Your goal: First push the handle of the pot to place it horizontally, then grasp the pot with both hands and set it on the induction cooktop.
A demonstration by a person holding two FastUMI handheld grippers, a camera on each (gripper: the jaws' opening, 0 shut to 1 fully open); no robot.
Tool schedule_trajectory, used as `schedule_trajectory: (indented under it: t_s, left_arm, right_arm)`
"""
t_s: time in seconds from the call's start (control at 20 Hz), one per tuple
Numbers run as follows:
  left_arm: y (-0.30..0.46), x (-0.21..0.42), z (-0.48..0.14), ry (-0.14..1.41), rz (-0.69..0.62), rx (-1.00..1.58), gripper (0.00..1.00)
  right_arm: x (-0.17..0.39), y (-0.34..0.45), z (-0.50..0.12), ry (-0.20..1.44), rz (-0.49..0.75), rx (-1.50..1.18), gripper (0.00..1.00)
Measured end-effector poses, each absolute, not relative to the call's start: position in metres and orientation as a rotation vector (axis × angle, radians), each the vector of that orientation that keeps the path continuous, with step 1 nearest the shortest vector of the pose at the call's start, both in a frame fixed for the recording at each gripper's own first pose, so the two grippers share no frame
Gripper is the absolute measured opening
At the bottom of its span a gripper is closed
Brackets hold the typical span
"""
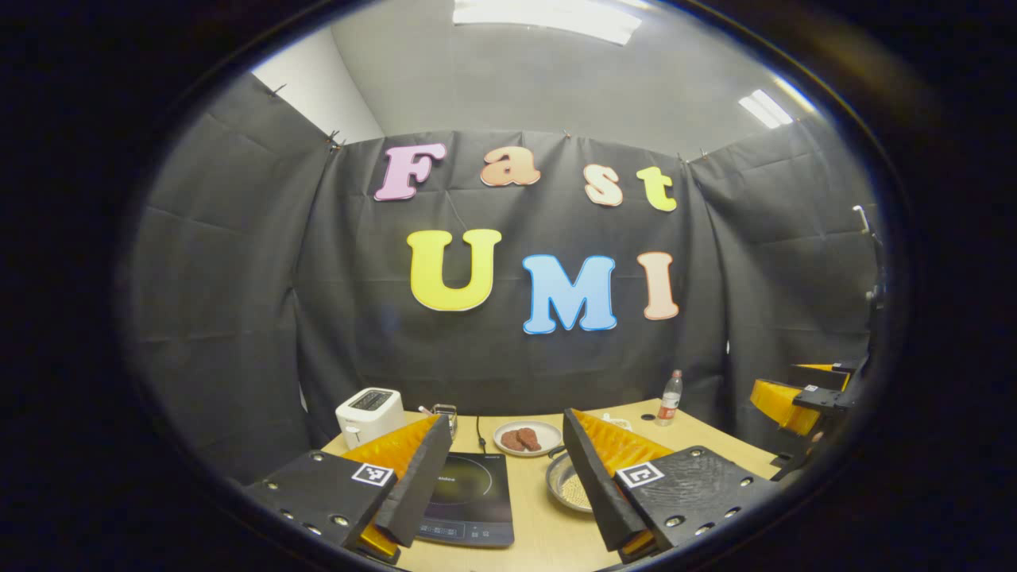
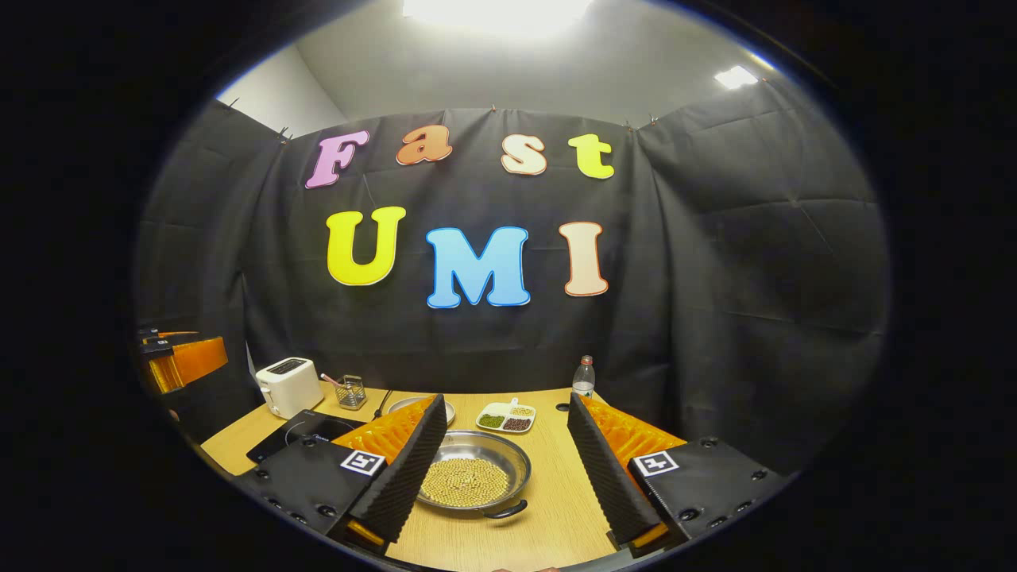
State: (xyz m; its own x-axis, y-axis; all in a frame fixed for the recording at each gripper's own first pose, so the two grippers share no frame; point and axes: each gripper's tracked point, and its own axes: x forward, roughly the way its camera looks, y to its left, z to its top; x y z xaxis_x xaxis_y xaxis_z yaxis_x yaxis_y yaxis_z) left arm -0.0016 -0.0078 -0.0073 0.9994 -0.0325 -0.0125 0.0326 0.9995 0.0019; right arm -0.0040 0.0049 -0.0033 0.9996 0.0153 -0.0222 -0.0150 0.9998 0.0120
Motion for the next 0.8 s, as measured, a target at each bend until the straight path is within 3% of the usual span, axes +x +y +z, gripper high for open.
schedule_trajectory:
  t_s: [0.55, 0.8]
  left_arm:
    - [-0.002, 0.0, -0.013, 0.025, -0.032, -0.003, 0.83]
    - [0.003, 0.002, -0.018, 0.033, -0.031, -0.016, 0.84]
  right_arm:
    - [-0.009, 0.012, -0.008, 0.071, 0.065, 0.005, 0.98]
    - [-0.001, 0.03, -0.006, 0.112, 0.145, 0.005, 0.98]
